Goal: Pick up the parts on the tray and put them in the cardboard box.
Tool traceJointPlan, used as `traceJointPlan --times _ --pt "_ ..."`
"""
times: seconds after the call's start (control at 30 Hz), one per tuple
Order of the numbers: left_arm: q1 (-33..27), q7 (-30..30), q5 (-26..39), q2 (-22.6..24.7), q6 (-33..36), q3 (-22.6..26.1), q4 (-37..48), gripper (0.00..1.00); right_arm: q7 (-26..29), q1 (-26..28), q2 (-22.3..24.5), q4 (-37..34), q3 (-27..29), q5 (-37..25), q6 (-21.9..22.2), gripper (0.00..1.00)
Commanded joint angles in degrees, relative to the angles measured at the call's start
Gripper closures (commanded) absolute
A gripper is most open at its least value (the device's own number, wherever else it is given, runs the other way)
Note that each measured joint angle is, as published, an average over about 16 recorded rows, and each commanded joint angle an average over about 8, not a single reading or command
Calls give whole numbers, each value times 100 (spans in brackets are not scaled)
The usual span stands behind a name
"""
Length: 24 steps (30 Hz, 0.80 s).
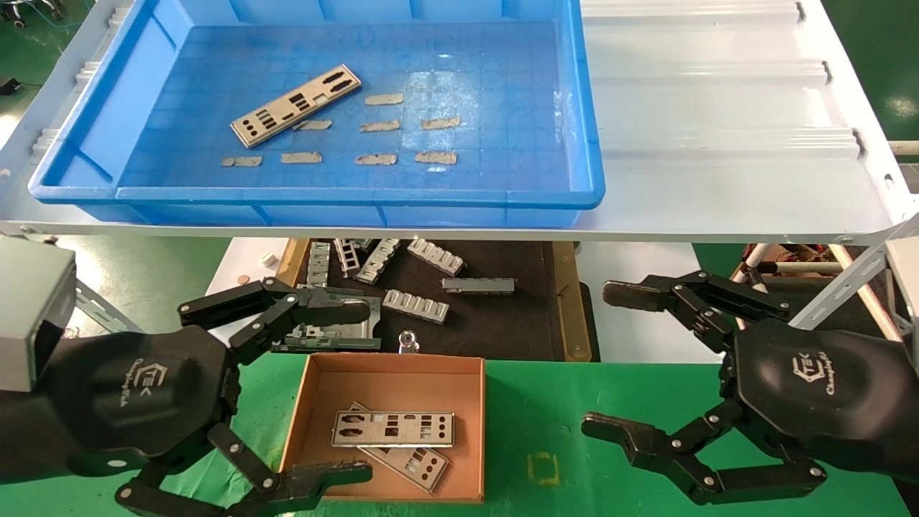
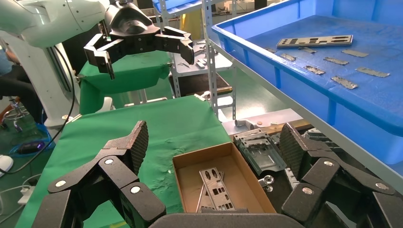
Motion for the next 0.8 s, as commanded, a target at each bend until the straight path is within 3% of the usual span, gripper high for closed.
traceJointPlan --times 0.03,0.8 --pt "0 0 0 0 0 0 0 0 0 0 0 0 0 0 0 0" --pt "0 0 0 0 0 0 0 0 0 0 0 0 0 0 0 0"
